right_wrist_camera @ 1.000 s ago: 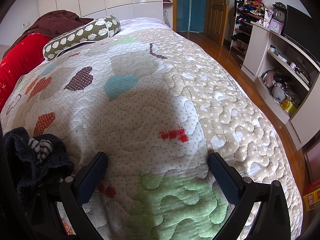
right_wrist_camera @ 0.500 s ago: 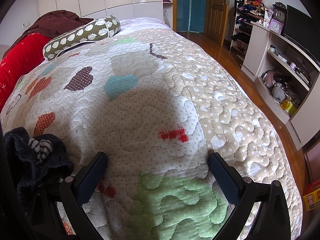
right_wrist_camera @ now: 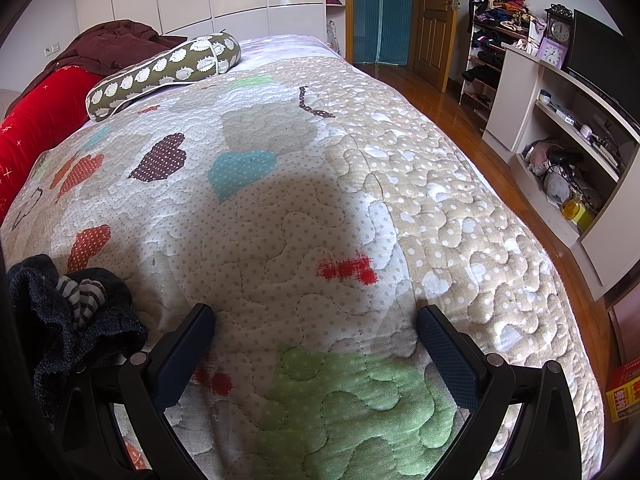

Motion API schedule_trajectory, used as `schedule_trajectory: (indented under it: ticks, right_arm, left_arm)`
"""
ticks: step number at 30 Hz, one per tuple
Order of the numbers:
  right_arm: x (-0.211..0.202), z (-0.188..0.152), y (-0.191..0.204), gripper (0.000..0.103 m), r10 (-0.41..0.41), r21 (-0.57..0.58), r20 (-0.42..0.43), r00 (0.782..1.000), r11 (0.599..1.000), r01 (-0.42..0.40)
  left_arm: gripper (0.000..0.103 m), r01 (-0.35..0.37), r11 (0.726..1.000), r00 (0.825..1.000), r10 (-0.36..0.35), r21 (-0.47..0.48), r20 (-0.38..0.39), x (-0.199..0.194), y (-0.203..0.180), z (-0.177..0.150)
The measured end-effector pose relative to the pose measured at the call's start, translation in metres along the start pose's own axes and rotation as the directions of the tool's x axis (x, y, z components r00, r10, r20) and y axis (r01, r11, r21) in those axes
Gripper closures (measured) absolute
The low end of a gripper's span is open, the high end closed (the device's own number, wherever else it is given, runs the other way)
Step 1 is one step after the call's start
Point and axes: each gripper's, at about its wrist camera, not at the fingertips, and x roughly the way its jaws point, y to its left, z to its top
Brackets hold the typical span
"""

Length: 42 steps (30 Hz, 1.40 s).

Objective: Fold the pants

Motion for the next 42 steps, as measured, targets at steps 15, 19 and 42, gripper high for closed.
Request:
schedule_trajectory:
  ticks: [15,19,42]
  right_arm:
    - [-0.009,-0.002,-0.031,0.0,0.28,0.167,-0.049,0.959,0.949,-0.269]
    - [-0.003,0.005,-0.013,0.0,0.204,0.08,-0.129,0.97,0.977,-0.195]
    - [-0.061,-0.022,0.034,0.027,0.495,0.085,-0.082,0.865,0.868,-0.489]
  left_arm:
    - [0.0,-0.004,1.0,1.0,0.005,0.006,-0.017,0.001,-0.002,0.001]
    - [0.006,-0.012,0.999,0.998,0.013,0.03,-0.058,-0.004,-0.003,0.008]
    - [0.017,0.282,0.902,0.917,-0.354,-0.325,-0.185,0.008,0.126,0.045]
